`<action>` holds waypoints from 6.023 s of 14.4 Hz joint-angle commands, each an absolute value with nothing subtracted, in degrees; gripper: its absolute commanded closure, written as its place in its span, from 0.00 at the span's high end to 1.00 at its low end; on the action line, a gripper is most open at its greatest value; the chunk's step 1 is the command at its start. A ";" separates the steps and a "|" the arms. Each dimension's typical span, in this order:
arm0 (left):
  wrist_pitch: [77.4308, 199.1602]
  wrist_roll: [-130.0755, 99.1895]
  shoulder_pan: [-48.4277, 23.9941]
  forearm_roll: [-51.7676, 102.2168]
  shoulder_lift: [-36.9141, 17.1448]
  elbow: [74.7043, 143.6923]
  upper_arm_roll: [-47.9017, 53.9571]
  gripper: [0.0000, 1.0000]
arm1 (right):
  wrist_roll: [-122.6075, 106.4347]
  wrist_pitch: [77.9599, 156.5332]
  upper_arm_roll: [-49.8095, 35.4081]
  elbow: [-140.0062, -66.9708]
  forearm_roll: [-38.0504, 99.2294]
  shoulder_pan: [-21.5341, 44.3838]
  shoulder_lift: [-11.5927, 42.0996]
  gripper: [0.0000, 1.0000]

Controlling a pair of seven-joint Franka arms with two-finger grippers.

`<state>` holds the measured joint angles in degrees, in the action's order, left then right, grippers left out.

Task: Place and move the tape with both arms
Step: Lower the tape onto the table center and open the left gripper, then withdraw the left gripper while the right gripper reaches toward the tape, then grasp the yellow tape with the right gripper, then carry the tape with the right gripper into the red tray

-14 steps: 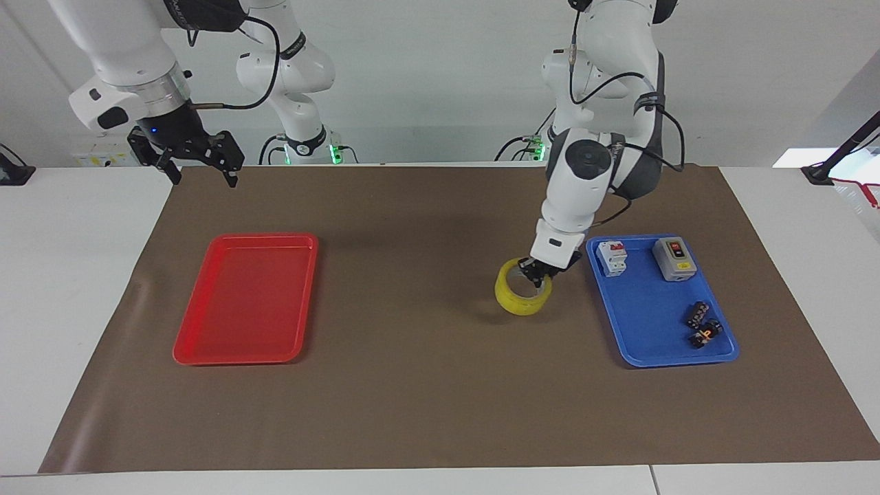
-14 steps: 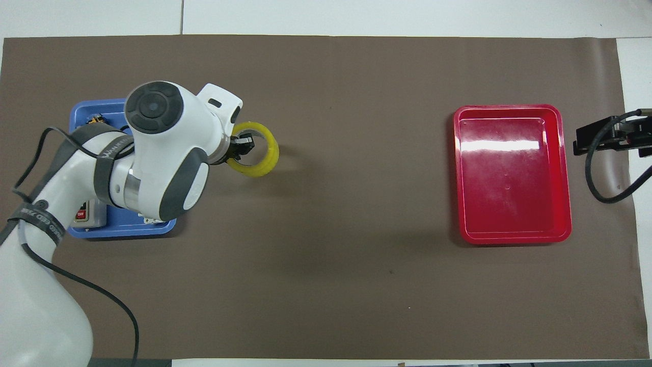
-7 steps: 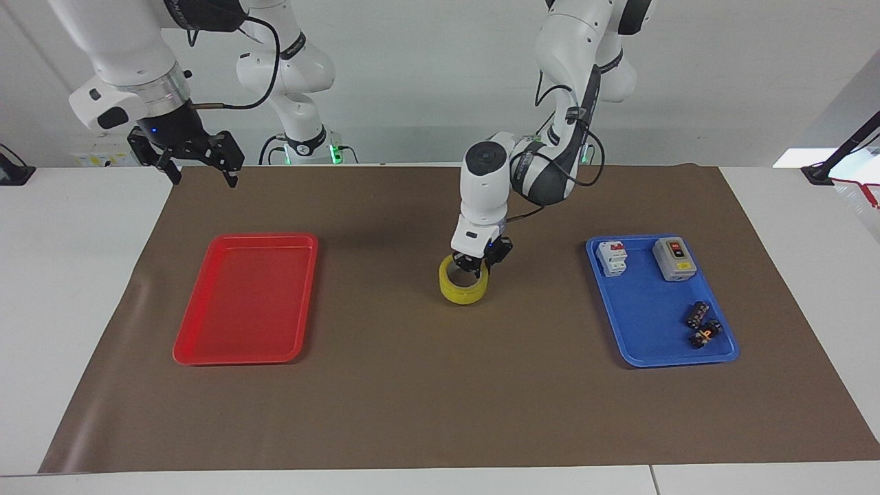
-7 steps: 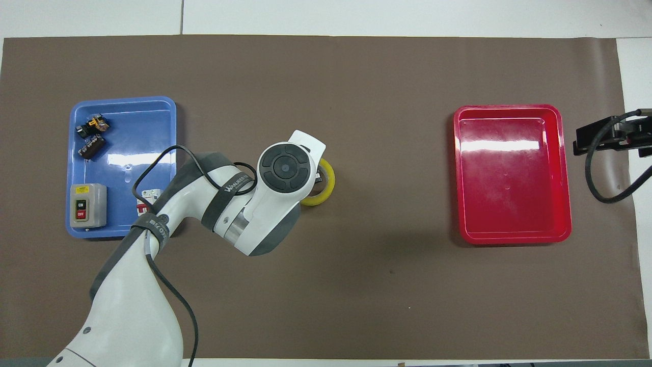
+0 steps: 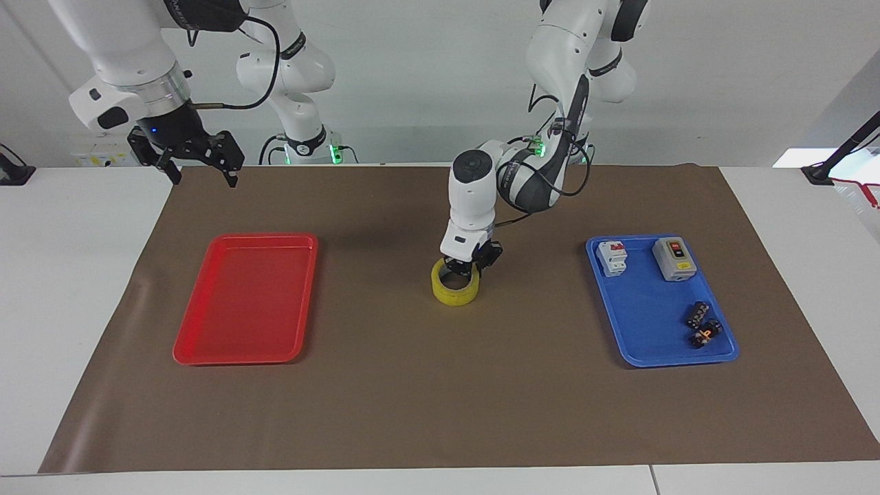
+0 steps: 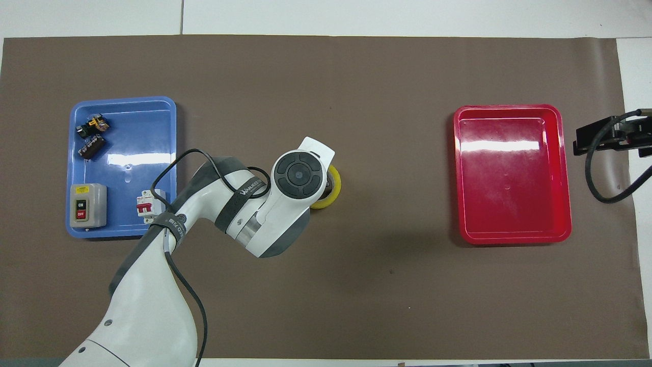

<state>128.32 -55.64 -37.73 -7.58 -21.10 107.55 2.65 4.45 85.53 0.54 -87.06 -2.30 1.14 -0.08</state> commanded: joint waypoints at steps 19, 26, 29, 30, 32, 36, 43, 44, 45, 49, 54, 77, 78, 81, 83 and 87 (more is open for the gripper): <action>110.15 -17.33 -9.59 -3.08 -3.60 104.86 1.76 1.00 | 7.53 97.98 -0.35 -90.18 -0.17 11.31 4.02 1.00; 103.19 -10.57 -4.58 -2.99 -3.08 100.20 1.41 1.00 | 25.57 112.91 -0.44 -92.79 -0.44 24.86 14.23 1.00; 101.78 -6.78 -2.29 -2.73 -2.11 100.20 1.32 1.00 | 27.23 121.88 -0.44 -97.81 -0.09 27.85 15.99 1.00; 101.60 -5.90 -1.68 -2.12 -1.94 100.11 1.32 1.00 | 28.99 123.73 -0.35 -97.74 -0.09 29.34 18.08 1.00; 101.25 -4.66 -0.36 -1.76 -1.50 100.11 1.32 1.00 | 31.55 128.82 -0.35 -97.47 -0.52 31.11 22.31 1.00; 98.26 -4.57 0.61 -1.76 -0.97 97.91 1.23 1.00 | 29.89 132.00 -0.44 -101.15 -0.70 31.38 22.94 1.00; 97.91 -0.09 1.05 -1.49 1.93 99.40 1.05 1.00 | 25.34 140.36 -0.53 -109.42 -0.70 33.49 21.70 1.00; 97.82 -0.09 1.05 -1.49 2.54 99.58 0.97 1.00 | 24.88 141.84 -0.53 -109.51 -0.70 33.57 22.75 1.00; 97.56 -0.09 1.58 -1.49 2.98 99.84 0.97 1.00 | 24.53 142.38 -0.44 -109.77 -0.70 33.49 23.20 1.00; 96.16 1.32 1.76 -1.41 3.16 98.88 0.97 1.00 | 23.82 144.31 -0.53 -109.86 -0.62 33.05 23.47 0.96; 92.13 1.32 1.76 -0.88 1.76 94.84 0.97 1.00 | 24.35 146.07 -0.53 -109.95 -0.62 33.57 24.96 0.80; 90.79 2.81 2.20 -1.05 1.58 94.66 1.14 1.00 | 8.91 112.58 0.35 -106.95 -0.09 5.83 6.33 0.00; 90.70 2.81 2.11 -1.05 1.58 94.75 1.14 1.00 | 5.83 113.28 0.35 -108.62 -0.09 3.89 5.55 0.00; 90.88 2.90 2.02 -0.97 2.02 95.62 1.14 1.00 | -4.89 120.64 0.35 -115.90 -0.09 -2.97 3.78 0.00; 90.97 2.81 1.85 -0.97 2.11 95.97 1.14 1.00 | -11.13 127.59 0.35 -121.61 -0.09 -6.84 2.73 0.00; 91.40 2.72 1.58 -0.97 2.29 96.24 1.23 1.00 | -12.39 132.97 0.35 -125.24 -0.09 -8.53 3.42 0.00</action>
<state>91.80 1.81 1.45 -2.25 2.20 96.26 1.19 -11.65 131.47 1.33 -122.85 -0.62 -8.18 5.56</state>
